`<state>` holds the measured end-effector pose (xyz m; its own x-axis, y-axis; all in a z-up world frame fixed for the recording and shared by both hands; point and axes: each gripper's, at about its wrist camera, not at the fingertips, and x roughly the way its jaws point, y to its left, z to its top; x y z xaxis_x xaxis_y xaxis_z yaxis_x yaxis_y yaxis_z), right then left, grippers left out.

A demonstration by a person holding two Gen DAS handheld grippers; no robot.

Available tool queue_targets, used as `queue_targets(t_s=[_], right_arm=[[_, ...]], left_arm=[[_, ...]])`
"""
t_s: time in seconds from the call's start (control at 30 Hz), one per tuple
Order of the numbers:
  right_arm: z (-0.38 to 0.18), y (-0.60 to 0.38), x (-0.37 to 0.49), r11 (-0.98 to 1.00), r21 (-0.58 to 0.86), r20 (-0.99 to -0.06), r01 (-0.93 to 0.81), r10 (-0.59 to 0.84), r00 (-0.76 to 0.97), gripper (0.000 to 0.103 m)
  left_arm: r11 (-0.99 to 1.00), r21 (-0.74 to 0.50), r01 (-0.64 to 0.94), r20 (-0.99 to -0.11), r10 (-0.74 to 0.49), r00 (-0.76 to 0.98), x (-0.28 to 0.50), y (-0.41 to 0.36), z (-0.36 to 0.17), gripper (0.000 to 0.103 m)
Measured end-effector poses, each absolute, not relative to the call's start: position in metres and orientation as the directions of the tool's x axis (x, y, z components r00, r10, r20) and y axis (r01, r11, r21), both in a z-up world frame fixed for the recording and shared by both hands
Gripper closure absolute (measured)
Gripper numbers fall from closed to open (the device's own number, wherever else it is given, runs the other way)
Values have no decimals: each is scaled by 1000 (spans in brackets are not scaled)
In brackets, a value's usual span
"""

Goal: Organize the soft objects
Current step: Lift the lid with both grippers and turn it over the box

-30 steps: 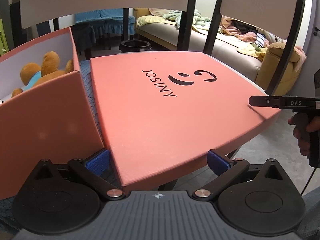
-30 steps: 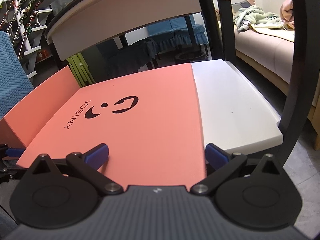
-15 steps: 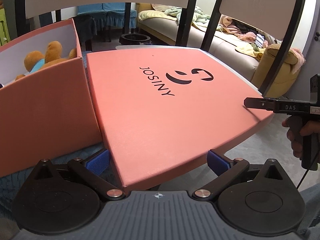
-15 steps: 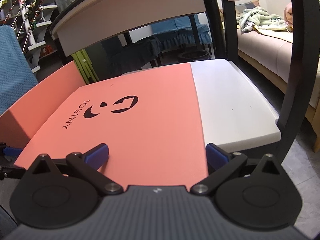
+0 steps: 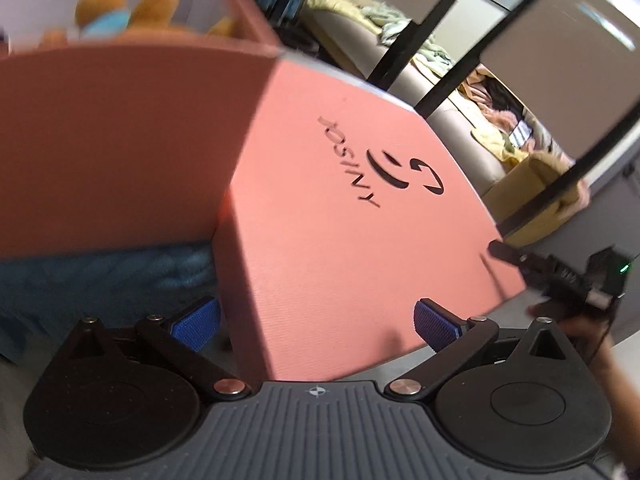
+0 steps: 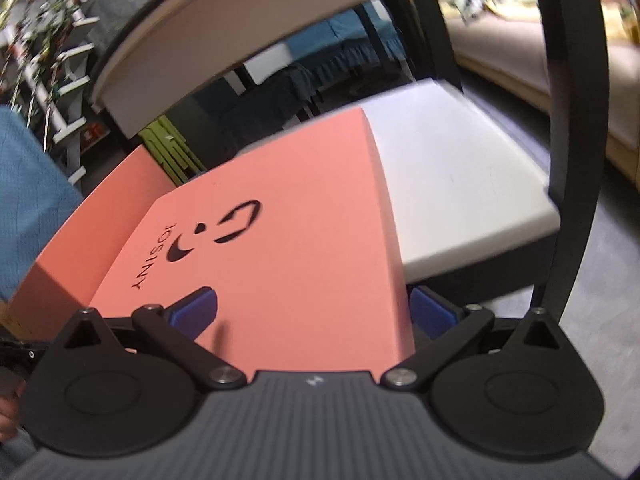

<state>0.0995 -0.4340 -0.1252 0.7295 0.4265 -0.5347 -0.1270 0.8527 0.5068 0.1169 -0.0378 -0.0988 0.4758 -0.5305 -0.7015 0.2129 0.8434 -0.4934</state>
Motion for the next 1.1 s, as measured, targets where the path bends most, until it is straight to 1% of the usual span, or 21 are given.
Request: queue_targets(t_s=[0.07, 0.17, 0.3, 0.4, 0.43, 0.47, 0.57, 0.67, 0.77, 0.87, 0.97, 1.1], right_arm=[[-135, -438, 104, 823, 559, -547, -101, 457, 701, 0], [-145, -447, 108, 758, 648, -526, -74, 515, 677, 0], [-154, -452, 110, 673, 737, -493, -62, 599, 630, 2], [-152, -453, 109, 658, 750, -480, -63, 608, 633, 10], [-151, -454, 108, 651, 756, -473, -63, 611, 634, 17], [-148, -456, 107, 644, 763, -466, -59, 611, 640, 20], [-137, -459, 103, 639, 766, -444, -71, 606, 660, 23], [-121, -464, 96, 630, 769, -395, -111, 604, 692, 28], [-104, -469, 91, 621, 769, -341, -149, 597, 726, 30], [-85, -469, 87, 628, 755, -307, -190, 594, 743, 30], [-69, -467, 85, 648, 730, -285, -218, 578, 764, 30], [-62, -464, 86, 653, 720, -267, -236, 574, 774, 30]], left_arm=[[814, -547, 192, -700, -572, 427, 125, -36, -108, 0], [784, -599, 164, -688, -609, 394, 133, -36, -118, 0], [778, -605, 168, -676, -614, 408, 138, -40, -119, 0], [782, -600, 168, -669, -606, 430, 141, -38, -119, 1], [783, -601, 162, -667, -602, 439, 142, -37, -118, 5], [780, -606, 154, -664, -603, 442, 142, -36, -118, 7], [766, -628, 141, -643, -612, 461, 140, -33, -112, 9], [739, -650, 175, -583, -634, 508, 132, -29, -95, 12], [719, -653, 237, -509, -649, 565, 123, -26, -73, 12], [693, -672, 260, -457, -665, 591, 118, -23, -59, 12], [674, -691, 260, -436, -675, 595, 117, -21, -55, 12], [678, -678, 286, -414, -672, 614, 112, -20, -47, 12]])
